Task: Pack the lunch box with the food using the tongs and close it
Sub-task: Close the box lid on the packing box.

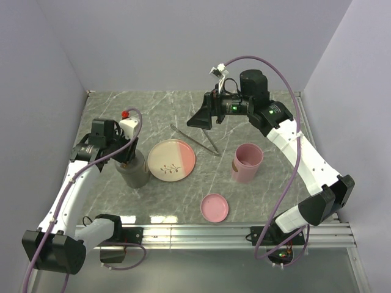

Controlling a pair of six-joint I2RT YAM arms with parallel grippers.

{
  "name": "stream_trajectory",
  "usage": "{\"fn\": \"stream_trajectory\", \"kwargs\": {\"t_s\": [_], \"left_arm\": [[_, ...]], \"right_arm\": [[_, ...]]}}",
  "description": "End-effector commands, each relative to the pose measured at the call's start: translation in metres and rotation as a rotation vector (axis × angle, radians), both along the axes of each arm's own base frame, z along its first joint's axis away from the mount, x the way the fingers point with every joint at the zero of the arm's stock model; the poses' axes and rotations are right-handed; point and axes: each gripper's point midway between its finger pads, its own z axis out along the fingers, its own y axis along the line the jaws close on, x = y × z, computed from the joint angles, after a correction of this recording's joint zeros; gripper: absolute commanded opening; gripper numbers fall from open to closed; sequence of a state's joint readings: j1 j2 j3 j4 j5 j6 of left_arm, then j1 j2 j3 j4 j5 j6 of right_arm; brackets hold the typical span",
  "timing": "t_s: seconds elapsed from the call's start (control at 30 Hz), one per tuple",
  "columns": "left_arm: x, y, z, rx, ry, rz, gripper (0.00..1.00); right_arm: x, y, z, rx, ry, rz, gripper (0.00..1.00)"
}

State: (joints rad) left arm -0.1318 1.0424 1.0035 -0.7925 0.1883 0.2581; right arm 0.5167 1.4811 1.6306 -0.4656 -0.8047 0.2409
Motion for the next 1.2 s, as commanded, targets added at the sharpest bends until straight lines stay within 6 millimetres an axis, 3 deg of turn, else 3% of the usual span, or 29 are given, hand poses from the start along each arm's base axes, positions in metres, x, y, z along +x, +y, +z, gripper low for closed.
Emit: {"fn": "stream_trajectory", "kwargs": {"t_s": [0.0, 0.2, 0.3, 0.37, 0.53, 0.83, 1.17], "left_arm": [[-0.017, -0.005, 0.0, -0.01, 0.068, -0.044, 0.46], [-0.016, -0.007, 0.015, -0.023, 0.056, -0.04, 0.53], [-0.017, -0.004, 0.018, -0.008, 0.039, -0.031, 0.65], [-0.017, 0.0, 0.018, 0.009, 0.038, -0.023, 0.67], [-0.016, 0.002, 0.018, 0.014, 0.035, -0.008, 0.66], [-0.02, 0.003, -0.009, 0.035, 0.115, -0.019, 0.67], [-0.029, 0.0, -0.022, 0.032, 0.189, -0.057, 0.67]], "right_arm": [[0.001, -0.001, 0.013, 0.019, -0.035, 0.003, 1.0], [0.0, -0.001, 0.013, 0.02, -0.037, 0.003, 1.0], [0.0, -0.001, 0.013, 0.022, -0.032, 0.006, 1.0], [0.0, 0.0, 0.011, 0.021, -0.023, 0.009, 1.0], [0.0, 0.001, 0.012, 0.024, -0.021, 0.011, 1.0], [0.0, -0.001, 0.012, 0.021, -0.023, 0.007, 1.0], [-0.001, 0.001, 0.012, 0.026, -0.02, 0.016, 1.0]]}}
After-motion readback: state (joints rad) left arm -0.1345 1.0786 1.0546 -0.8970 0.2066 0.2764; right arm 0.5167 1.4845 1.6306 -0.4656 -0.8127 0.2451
